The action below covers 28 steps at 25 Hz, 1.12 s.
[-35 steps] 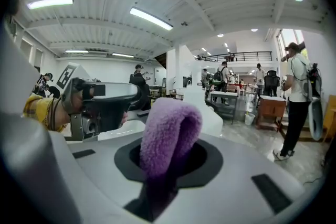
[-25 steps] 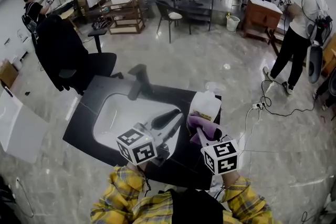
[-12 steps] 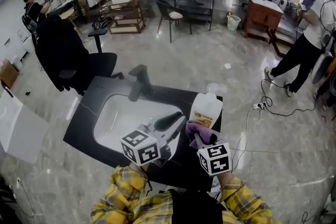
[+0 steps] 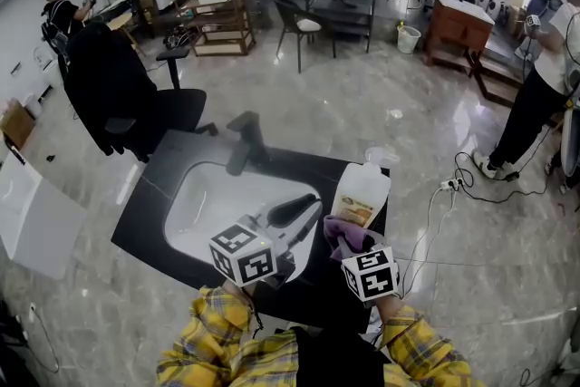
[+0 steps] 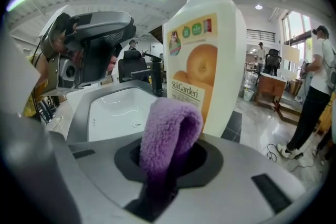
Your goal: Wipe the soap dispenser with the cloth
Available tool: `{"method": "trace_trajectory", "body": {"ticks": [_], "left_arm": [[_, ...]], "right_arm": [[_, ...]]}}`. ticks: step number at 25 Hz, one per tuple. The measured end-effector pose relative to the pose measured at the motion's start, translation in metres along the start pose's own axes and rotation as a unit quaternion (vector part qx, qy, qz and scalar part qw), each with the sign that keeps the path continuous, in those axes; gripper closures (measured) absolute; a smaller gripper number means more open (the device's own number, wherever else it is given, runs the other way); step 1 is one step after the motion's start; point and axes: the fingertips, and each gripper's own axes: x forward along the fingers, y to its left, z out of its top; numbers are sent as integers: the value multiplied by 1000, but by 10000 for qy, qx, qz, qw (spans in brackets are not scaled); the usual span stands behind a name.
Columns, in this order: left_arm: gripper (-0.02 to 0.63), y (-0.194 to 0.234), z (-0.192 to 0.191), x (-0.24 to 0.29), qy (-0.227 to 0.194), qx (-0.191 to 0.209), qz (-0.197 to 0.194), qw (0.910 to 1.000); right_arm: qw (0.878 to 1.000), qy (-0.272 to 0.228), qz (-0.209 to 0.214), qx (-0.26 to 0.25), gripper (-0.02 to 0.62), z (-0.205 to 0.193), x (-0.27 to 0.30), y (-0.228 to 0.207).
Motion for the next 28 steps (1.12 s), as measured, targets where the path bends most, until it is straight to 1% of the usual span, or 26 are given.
{"method": "trace_trajectory", "body": {"ticks": [3, 5, 9, 10, 12, 14, 17, 20, 22, 24, 28], "left_arm": [[546, -2, 3, 2, -10, 73, -144, 9999], [546, -6, 7, 3, -6, 153, -306, 9994], [541, -15, 25, 9, -67, 476, -665, 9966], [522, -16, 30, 12, -87, 582, -766, 9953], [461, -18, 38, 21, -77, 771, -995, 9920], [432, -19, 41, 31, 4, 916, -1250, 9879], [397, -24, 42, 46, 142, 1106, -1739, 9784], [383, -32, 40, 59, 318, 1152, -2286, 9662], [368, -32, 36, 67, 498, 1284, -2493, 9586], [362, -31, 35, 75, 577, 1456, -2662, 9511], [347, -35, 29, 86, 765, 1513, -3194, 9323]], "right_arm": [[9999, 115, 62, -11, 520, -4, 4, 1], [9998, 137, 144, 23, 520, -4, 2, 3], [9976, -173, 644, 201, 522, 16, -17, 13], [9962, -254, 794, 251, 520, 21, -24, 14], [9928, -409, 1078, 329, 521, 31, -41, 17], [9899, -563, 1251, 345, 520, 38, -59, 19], [9888, -721, 1279, 265, 521, 45, -80, 18], [9887, -860, 1210, 225, 520, 51, -97, 16], [9880, -957, 1191, 237, 520, 54, -106, 16], [9877, -1034, 1140, 289, 520, 54, -116, 14], [9889, -1110, 909, 379, 520, 53, -130, 5]]}}
